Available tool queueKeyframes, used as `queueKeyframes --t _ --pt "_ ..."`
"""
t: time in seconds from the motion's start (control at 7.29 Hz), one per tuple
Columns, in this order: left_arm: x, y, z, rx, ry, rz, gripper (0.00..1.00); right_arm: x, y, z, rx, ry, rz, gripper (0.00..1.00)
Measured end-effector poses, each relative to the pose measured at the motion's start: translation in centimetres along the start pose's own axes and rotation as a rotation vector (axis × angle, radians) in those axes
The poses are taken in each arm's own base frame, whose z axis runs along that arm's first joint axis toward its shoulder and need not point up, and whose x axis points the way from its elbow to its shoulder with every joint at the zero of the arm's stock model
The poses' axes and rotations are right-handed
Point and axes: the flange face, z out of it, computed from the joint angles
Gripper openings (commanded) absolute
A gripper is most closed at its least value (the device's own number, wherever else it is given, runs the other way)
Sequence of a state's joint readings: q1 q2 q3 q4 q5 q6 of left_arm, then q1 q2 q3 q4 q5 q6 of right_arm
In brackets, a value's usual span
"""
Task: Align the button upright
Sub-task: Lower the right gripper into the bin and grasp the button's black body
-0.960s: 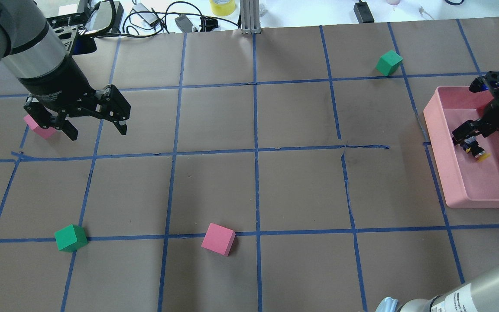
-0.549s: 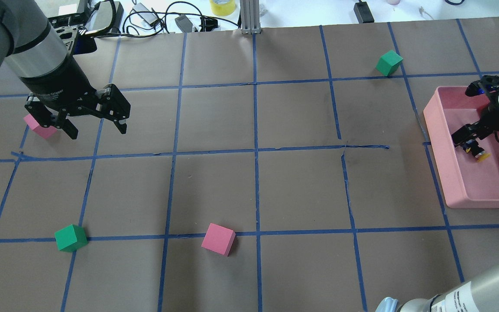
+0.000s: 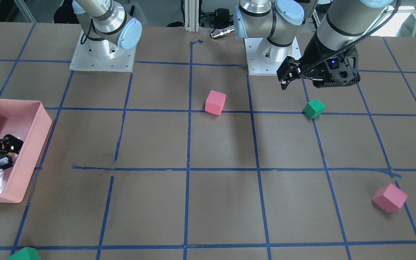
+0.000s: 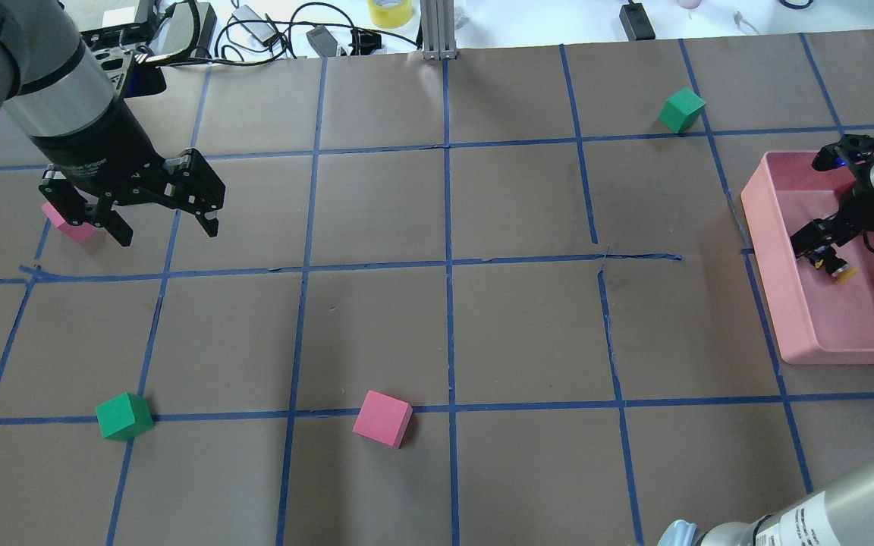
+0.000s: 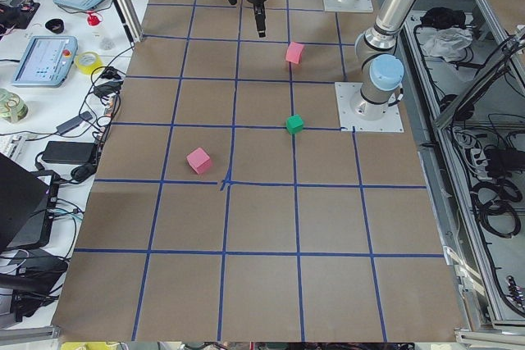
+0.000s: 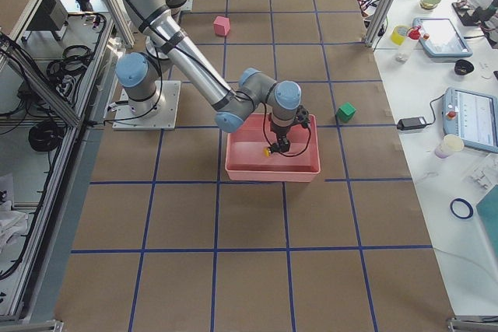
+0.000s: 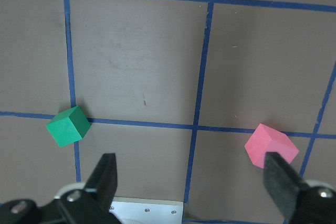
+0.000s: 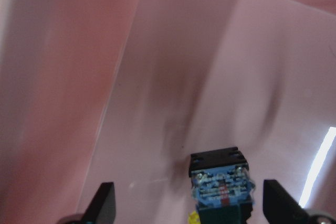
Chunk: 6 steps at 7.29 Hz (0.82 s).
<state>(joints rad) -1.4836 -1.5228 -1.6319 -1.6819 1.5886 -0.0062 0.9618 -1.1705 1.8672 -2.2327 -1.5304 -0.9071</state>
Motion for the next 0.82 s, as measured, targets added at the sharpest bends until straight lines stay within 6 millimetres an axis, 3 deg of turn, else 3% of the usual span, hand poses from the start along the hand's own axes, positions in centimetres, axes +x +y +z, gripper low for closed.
queueKeyframes --t 0.82 --pt "0.06 0.05 0.02 -0.001 0.001 0.003 1.00 0.16 0.17 0.71 -0.024 0.002 -0.065 1.00"
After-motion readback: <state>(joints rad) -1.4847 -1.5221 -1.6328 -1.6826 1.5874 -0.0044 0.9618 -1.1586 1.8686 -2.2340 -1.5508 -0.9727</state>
